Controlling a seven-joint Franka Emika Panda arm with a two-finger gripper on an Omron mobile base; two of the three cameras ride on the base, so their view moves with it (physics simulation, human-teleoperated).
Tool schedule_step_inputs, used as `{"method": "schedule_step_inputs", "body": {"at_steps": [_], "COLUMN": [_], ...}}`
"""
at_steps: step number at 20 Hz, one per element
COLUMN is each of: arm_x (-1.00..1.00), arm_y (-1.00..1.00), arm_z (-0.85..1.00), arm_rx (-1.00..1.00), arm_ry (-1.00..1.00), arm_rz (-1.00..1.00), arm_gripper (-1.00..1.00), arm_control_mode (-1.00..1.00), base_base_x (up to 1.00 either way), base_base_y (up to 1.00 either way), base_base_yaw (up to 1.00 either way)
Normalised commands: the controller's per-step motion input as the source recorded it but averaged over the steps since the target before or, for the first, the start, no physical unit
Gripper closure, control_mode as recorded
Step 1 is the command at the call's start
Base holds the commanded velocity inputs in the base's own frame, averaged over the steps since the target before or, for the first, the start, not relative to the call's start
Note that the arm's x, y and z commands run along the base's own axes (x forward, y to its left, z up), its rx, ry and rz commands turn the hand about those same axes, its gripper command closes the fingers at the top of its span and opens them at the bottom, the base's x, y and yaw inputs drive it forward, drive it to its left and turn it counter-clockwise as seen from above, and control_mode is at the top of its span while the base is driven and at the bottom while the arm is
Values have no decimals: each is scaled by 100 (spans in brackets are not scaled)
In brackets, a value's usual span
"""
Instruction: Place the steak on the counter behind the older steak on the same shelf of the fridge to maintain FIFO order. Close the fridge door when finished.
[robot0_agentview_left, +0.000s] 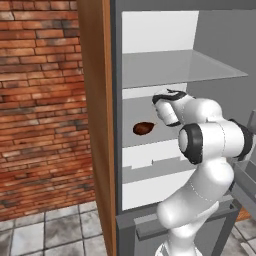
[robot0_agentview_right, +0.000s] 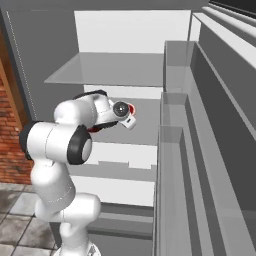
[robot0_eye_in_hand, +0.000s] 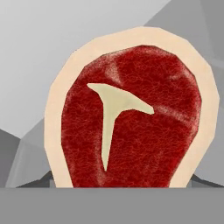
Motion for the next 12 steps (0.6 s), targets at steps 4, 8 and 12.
{"method": "schedule_step_inputs", "body": {"at_steps": [4,8,12], "arm_x": [33,41,42], "arm_y": [-2,0,0], "arm_z": [0,0,-6], "arm_rx": [0,0,-3], "arm_ry": [0,0,0], "arm_rz": [5,5,5], "arm_gripper": [100,100,100], "arm_control_mode": [-100,-100,-100], "base_base_x": [0,0,0], "base_base_y": [0,0,0], "base_base_yaw": [0,0,0]}}
